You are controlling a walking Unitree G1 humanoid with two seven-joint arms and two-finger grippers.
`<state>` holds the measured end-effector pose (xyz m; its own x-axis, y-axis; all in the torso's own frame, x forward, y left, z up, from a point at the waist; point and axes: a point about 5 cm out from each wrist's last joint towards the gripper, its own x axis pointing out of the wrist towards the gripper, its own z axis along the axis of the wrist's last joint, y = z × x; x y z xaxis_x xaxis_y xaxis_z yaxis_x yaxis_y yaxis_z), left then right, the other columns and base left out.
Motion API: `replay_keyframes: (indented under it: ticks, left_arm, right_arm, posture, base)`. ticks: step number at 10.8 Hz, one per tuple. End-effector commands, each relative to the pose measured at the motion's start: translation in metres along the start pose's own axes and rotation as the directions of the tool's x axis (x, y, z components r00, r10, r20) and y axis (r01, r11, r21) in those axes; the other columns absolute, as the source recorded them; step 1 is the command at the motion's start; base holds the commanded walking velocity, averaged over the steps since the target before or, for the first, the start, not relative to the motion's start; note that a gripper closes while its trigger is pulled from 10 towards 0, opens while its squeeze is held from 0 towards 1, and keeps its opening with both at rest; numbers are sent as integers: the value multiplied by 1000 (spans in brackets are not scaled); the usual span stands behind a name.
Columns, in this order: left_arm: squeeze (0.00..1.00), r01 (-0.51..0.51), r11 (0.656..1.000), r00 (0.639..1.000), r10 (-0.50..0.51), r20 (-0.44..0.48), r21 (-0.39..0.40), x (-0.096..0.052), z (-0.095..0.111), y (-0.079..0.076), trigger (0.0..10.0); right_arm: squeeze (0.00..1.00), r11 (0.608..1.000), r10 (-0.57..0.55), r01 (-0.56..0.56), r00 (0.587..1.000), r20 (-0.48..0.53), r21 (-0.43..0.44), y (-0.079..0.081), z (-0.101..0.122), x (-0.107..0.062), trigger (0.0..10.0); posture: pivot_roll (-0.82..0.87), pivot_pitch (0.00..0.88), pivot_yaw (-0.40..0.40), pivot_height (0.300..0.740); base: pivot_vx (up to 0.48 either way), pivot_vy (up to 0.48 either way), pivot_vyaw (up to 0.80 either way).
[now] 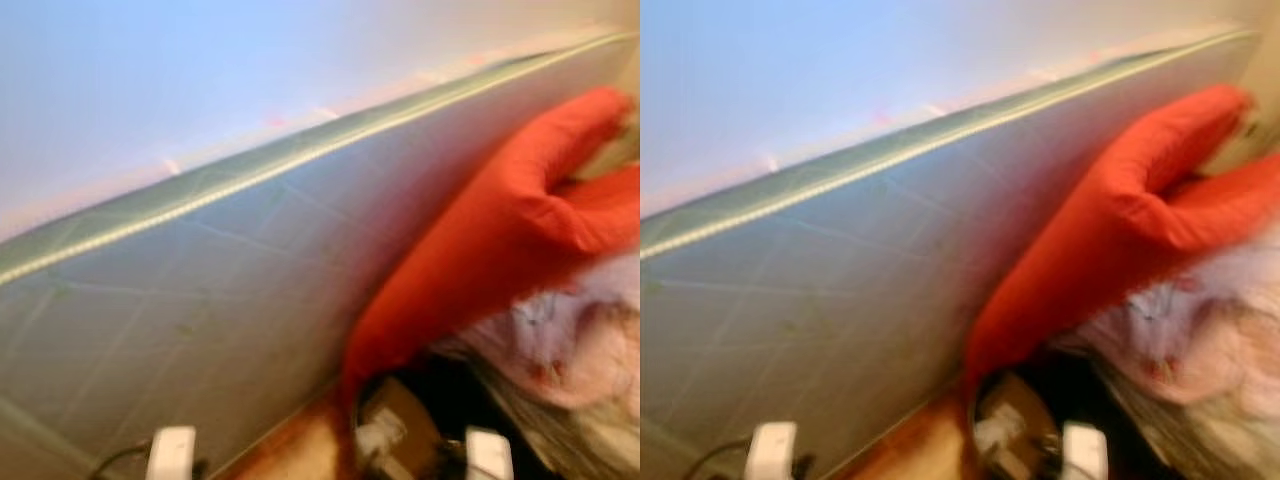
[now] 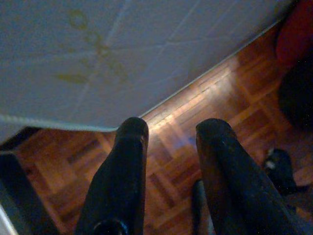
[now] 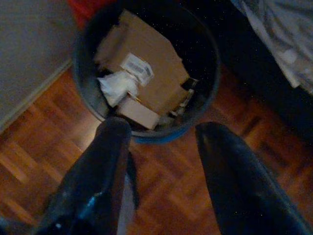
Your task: Clean up the room
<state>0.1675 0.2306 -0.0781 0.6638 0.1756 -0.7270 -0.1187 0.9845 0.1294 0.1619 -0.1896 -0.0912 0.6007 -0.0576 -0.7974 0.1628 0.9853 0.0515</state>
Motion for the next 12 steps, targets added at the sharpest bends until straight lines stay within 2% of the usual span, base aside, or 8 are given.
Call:
replay_keyframes:
  ticks: [1, 5, 7, 9, 12]
  left_arm:
    - [0, 18, 1000, 1000, -18, 19, -3, 3, 8, -6, 10000]
    - [0, 25, 1000, 1000, -25, 15, -4, 2, 6, -8, 10000]
    - [0, 17, 999, 1000, -17, 12, -28, 1, 4, -6, 10000]
    - [0, 11, 1000, 1000, -11, 6, -27, 1, 3, -6, 10000]
    - [0, 10, 1000, 1000, -10, -3, -13, 2, 2, -8, 10000]
  right_arm:
    - [0, 1000, -22, 22, 1000, -9, -2, -8, -2, -1, 10000]
    - [0, 1000, -15, 15, 1000, -19, -19, -9, -5, -2, 10000]
    - [0, 999, -7, 6, 1000, -25, -32, -9, -7, -3, 10000]
    - [0, 996, 14, -17, 999, -32, -91, -8, -5, -2, 10000]
    - [0, 996, 10, -12, 1000, -17, -85, -7, 2, 0, 10000]
  posture:
    - [170, 8, -8, 740]
    - [165, 0, -13, 740]
    - [173, 0, -23, 740]
    - [187, 0, -45, 740]
    - [183, 0, -45, 740]
  base:
    - [0, 0, -788]
    - [0, 0, -788]
    - [0, 0, -775]
    - [0, 0, 0]
    - [0, -92, 0]
